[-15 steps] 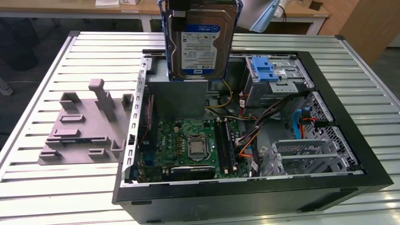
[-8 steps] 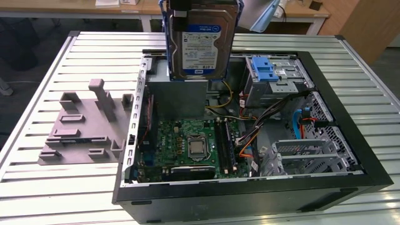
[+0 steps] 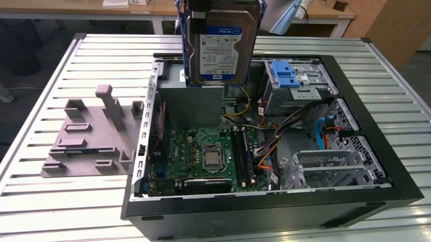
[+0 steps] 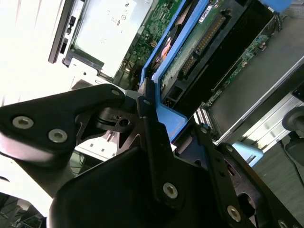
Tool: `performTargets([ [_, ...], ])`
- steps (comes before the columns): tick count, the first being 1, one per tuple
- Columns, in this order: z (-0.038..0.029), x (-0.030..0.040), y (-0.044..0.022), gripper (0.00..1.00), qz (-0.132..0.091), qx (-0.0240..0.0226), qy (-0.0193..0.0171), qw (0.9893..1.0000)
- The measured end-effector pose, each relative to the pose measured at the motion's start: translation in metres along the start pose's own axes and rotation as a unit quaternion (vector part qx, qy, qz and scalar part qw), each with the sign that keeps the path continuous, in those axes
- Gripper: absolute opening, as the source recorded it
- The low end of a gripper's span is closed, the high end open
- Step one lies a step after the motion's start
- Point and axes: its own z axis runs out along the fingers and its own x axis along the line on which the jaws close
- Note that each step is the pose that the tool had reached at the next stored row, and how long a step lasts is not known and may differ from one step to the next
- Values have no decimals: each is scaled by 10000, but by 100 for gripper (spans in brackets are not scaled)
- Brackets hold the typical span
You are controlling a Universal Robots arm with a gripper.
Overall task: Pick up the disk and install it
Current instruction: 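Pick up the disk, then insert the disk into the insertion slot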
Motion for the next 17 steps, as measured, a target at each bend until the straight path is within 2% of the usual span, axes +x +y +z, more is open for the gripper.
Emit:
performTargets([
  [7,-1,46,-183,36,-1,0,1,10000],
  [17,1,51,-195,36,0,0,1,10000],
])
